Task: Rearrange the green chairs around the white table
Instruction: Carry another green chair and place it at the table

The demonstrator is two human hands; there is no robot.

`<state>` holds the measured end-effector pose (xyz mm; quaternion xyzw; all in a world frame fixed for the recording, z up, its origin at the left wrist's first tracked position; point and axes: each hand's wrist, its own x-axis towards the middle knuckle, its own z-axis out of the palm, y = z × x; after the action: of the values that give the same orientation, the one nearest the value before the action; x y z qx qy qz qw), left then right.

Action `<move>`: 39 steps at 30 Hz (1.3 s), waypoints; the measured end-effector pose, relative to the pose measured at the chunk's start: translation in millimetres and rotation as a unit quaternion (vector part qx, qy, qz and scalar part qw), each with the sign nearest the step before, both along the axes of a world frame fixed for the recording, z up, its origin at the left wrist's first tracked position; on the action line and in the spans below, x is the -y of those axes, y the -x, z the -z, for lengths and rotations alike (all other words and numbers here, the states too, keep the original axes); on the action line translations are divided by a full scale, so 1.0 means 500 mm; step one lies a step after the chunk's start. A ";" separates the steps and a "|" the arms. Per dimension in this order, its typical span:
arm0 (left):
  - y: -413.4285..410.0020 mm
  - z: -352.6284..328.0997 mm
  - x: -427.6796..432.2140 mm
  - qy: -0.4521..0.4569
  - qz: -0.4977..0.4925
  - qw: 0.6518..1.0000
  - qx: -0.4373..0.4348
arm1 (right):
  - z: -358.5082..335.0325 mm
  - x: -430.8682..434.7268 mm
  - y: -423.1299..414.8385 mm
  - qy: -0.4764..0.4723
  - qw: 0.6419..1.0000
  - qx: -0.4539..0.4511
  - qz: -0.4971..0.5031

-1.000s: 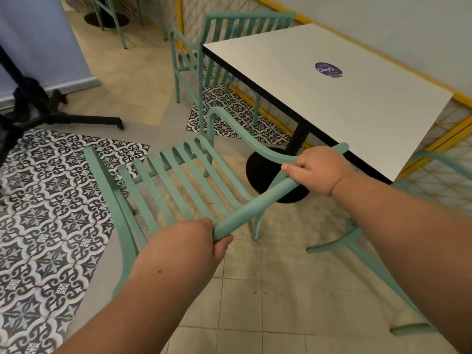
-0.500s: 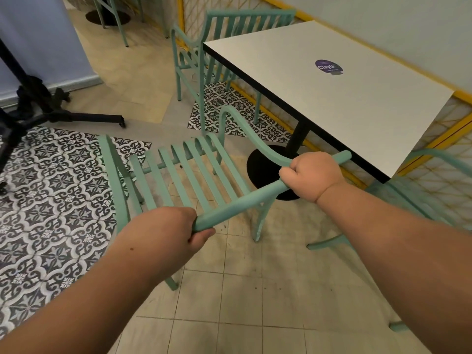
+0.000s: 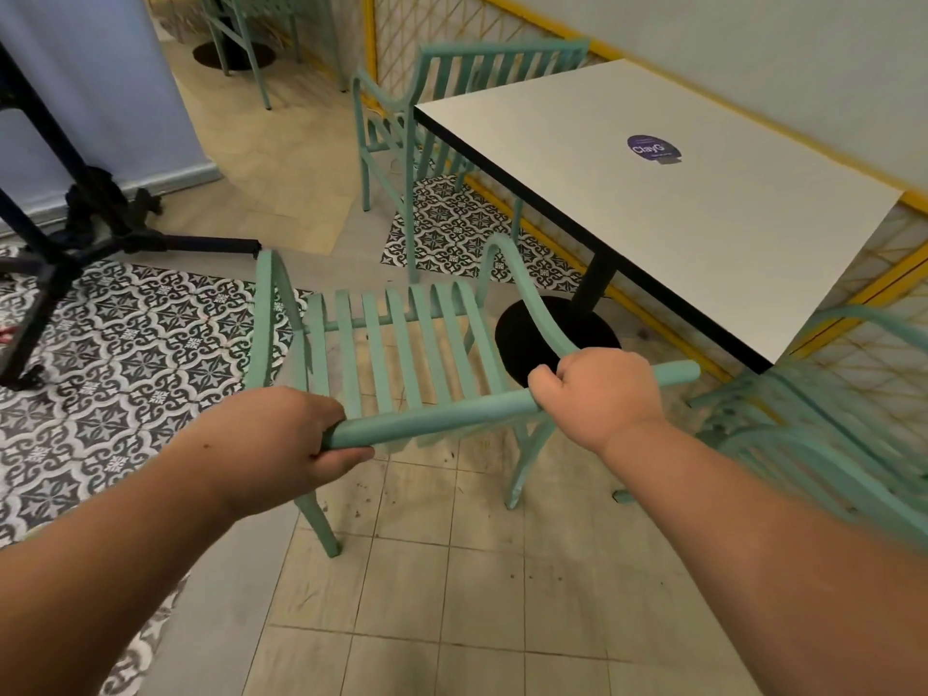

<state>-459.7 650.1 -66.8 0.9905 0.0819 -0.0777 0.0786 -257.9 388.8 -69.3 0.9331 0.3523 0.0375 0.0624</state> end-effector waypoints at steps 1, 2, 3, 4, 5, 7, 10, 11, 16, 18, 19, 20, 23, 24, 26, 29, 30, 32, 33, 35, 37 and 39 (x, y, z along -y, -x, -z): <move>0.001 0.000 -0.010 0.009 0.005 1.000 0.003 | -0.001 -0.001 0.007 -0.001 1.000 -0.003 0.002; 0.002 0.000 -0.019 0.015 0.011 1.000 0.009 | -0.003 -0.003 0.013 0.003 1.000 -0.009 0.007; 0.002 -0.001 -0.029 0.016 0.019 1.000 0.016 | -0.004 -0.007 0.021 0.009 1.000 -0.013 0.006; 0.002 -0.001 -0.040 0.017 0.027 0.999 0.022 | -0.004 -0.012 0.029 0.017 1.000 -0.018 0.005; 0.004 -0.001 -0.052 0.021 0.034 0.999 0.026 | -0.003 -0.018 0.037 0.016 1.000 -0.024 0.010; 0.004 0.000 -0.077 0.021 0.046 0.998 0.032 | -0.003 -0.030 0.052 -0.002 0.999 -0.040 0.034; 0.005 0.002 -0.111 0.003 0.045 0.998 0.033 | -0.002 -0.045 0.079 -0.026 0.997 -0.057 0.053; 0.003 0.002 -0.118 -0.002 0.040 0.999 0.033 | -0.002 -0.049 0.088 -0.030 0.996 -0.059 0.051; -0.003 0.003 -0.140 -0.044 0.037 0.998 0.025 | -0.003 -0.066 0.099 -0.038 0.993 -0.083 0.079; -0.007 0.005 -0.140 -0.054 0.034 0.998 0.015 | -0.003 -0.065 0.097 -0.036 0.992 -0.089 0.081; -0.008 0.004 -0.140 -0.055 0.032 0.998 0.011 | -0.005 -0.065 0.097 -0.041 0.991 -0.092 0.085; -0.007 0.005 -0.139 -0.056 0.029 0.998 0.008 | -0.008 -0.064 0.097 -0.047 0.990 -0.095 0.088; -0.004 0.009 -0.137 -0.067 0.032 0.997 0.017 | -0.016 -0.061 0.101 -0.040 0.992 -0.099 0.066; -0.005 0.009 -0.137 -0.077 0.035 0.996 0.029 | -0.019 -0.057 0.100 -0.047 0.991 -0.108 0.060; -0.004 0.011 -0.136 -0.089 0.034 0.994 0.046 | -0.026 -0.042 0.095 -0.069 0.986 -0.144 0.047; 0.000 0.019 -0.136 -0.096 0.021 0.993 0.060 | -0.042 -0.013 0.064 -0.085 0.975 -0.204 -0.010; -0.001 0.022 -0.136 -0.098 0.018 0.992 0.071 | -0.050 0.000 0.043 -0.087 0.968 -0.232 -0.022; -0.002 0.028 -0.137 -0.104 0.011 0.990 0.090 | -0.064 0.029 -0.004 -0.060 0.959 -0.276 -0.019; -0.002 0.030 -0.136 -0.103 0.004 0.990 0.096 | -0.069 0.043 -0.023 -0.032 0.956 -0.291 -0.010; -0.001 0.033 -0.135 -0.101 -0.016 0.990 0.099 | -0.067 0.059 -0.042 0.017 0.952 -0.306 0.013; 0.001 0.031 -0.124 -0.112 -0.052 0.988 0.093 | -0.060 0.061 -0.045 0.038 0.949 -0.312 0.016; 0.003 0.030 -0.099 -0.131 -0.108 0.981 0.096 | -0.057 0.054 -0.043 0.031 0.945 -0.325 0.018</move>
<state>-461.2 699.5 -81.6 0.9805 0.1895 0.0377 -0.0363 -236.3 361.6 -41.0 0.8984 0.3373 -0.2801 -0.0256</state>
